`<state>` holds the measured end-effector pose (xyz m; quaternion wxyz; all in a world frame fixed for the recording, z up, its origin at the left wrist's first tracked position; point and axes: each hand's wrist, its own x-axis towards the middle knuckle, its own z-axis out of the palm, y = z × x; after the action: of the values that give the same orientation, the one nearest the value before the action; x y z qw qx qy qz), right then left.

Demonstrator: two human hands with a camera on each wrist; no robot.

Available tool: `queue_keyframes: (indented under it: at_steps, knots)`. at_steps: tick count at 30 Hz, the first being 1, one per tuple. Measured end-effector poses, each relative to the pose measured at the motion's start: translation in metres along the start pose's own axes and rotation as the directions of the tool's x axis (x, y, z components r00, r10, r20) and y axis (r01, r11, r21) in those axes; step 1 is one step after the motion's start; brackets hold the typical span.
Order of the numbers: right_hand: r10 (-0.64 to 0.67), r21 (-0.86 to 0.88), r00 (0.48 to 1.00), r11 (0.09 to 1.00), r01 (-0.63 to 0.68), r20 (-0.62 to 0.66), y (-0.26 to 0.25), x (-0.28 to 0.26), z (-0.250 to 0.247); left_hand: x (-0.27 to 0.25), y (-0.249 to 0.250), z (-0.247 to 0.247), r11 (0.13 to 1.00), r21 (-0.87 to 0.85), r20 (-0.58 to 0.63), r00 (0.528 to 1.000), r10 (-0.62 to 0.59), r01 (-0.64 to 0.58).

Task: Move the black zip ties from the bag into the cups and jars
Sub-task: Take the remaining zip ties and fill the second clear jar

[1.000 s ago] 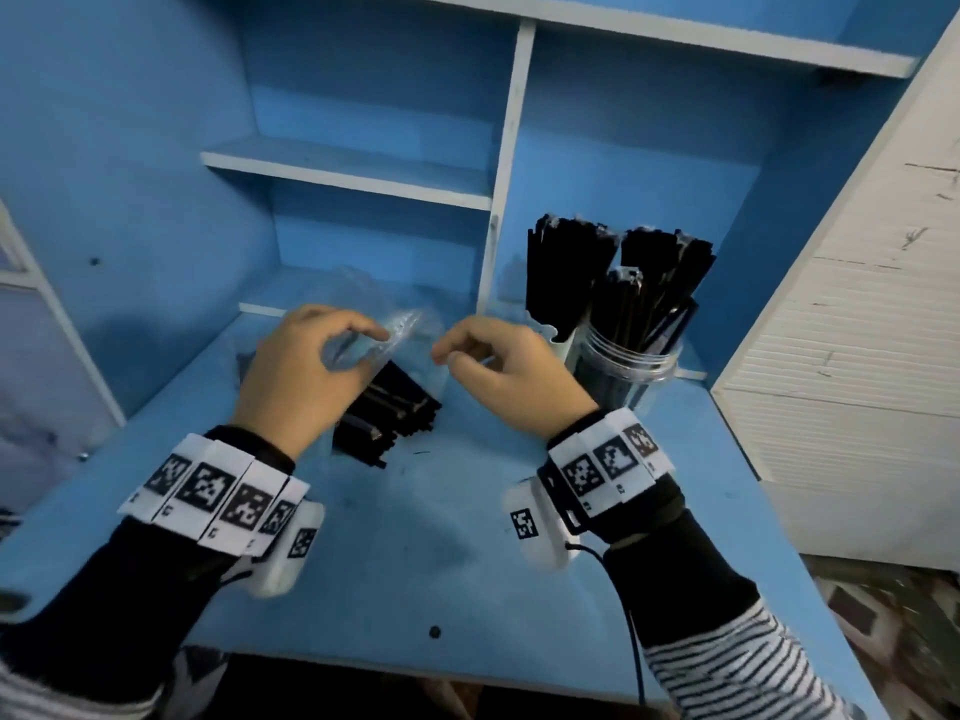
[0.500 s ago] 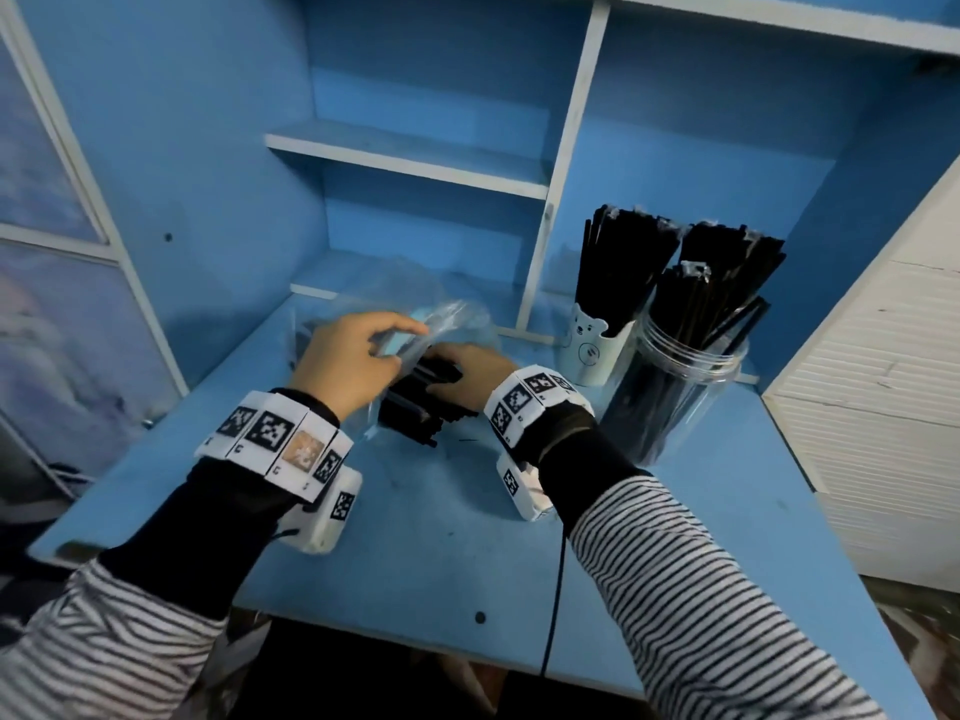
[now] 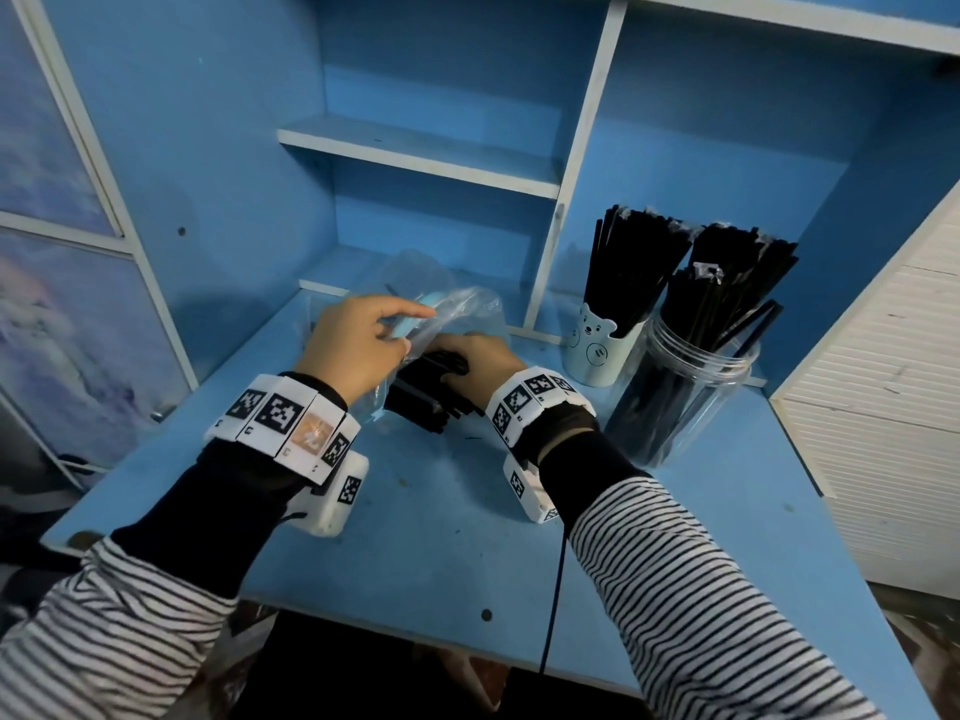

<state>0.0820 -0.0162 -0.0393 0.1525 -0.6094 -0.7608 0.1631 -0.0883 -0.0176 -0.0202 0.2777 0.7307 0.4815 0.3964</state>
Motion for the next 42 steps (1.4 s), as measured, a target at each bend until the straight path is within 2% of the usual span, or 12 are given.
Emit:
queue_keyframes:
  at_steps: [10, 14, 20, 22, 24, 26, 29, 31, 34, 36, 39, 42]
  knots:
    - [0.014, 0.128, 0.991, 0.992, 0.003, -0.131, 0.004, -0.014, -0.012, -0.005, -0.006, -0.002, 0.998, 0.056, 0.027, 1.000, 0.005, -0.006]
    - [0.012, 0.155, 0.995, 0.988, 0.003, -0.095, 0.005, -0.038, -0.033, -0.010, -0.006, -0.001, 0.997, 0.073, -0.003, 0.999, 0.034, -0.034]
    - [0.019, 0.137, 1.000, 0.990, -0.017, -0.013, 0.005, -0.075, -0.063, -0.020, 0.010, 0.010, 0.956, 0.188, -0.060, 0.969, 0.240, -0.226]
    - [0.010, 0.111, 1.000, 0.994, -0.009, -0.010, 0.002, -0.087, -0.071, -0.028, 0.021, 0.021, 0.922, 0.192, -0.005, 0.939, 0.343, -0.336]
    - [-0.007, 0.077, 1.000, 0.997, 0.006, 0.010, -0.002, -0.099, -0.078, -0.033, 0.029, 0.036, 0.879, 0.194, 0.117, 0.900, 0.420, -0.435]
    - [-0.021, 0.050, 0.999, 0.999, 0.019, 0.032, -0.006, -0.112, -0.086, -0.031, 0.035, 0.051, 0.863, 0.150, 0.230, 0.865, 0.445, -0.483]
    - [-0.021, 0.072, 0.999, 0.997, 0.018, 0.044, -0.012, -0.131, -0.101, -0.020, 0.044, 0.068, 0.841, 0.116, 0.302, 0.825, 0.477, -0.528]
    - [-0.011, 0.098, 1.000, 0.995, 0.009, 0.021, -0.012, -0.141, -0.110, -0.015, 0.051, 0.075, 0.843, 0.147, 0.306, 0.834, 0.459, -0.518]
    - [-0.004, 0.105, 0.996, 0.994, 0.014, -0.092, -0.010, -0.154, -0.126, -0.010, 0.060, 0.082, 0.874, 0.208, 0.253, 0.887, 0.386, -0.440]
    - [-0.013, 0.062, 0.977, 0.998, 0.027, -0.214, -0.008, -0.159, -0.137, -0.013, 0.068, 0.088, 0.923, 0.108, 0.220, 0.915, 0.339, -0.369]
    - [-0.047, 0.041, 0.900, 0.997, 0.072, -0.433, -0.007, -0.159, -0.146, -0.021, 0.080, 0.097, 0.970, -0.095, 0.206, 0.949, 0.238, -0.223]
    - [-0.146, -0.002, 0.793, 0.984, 0.180, -0.591, -0.010, -0.151, -0.142, -0.027, 0.090, 0.104, 0.967, -0.222, 0.252, 0.951, 0.180, -0.125]
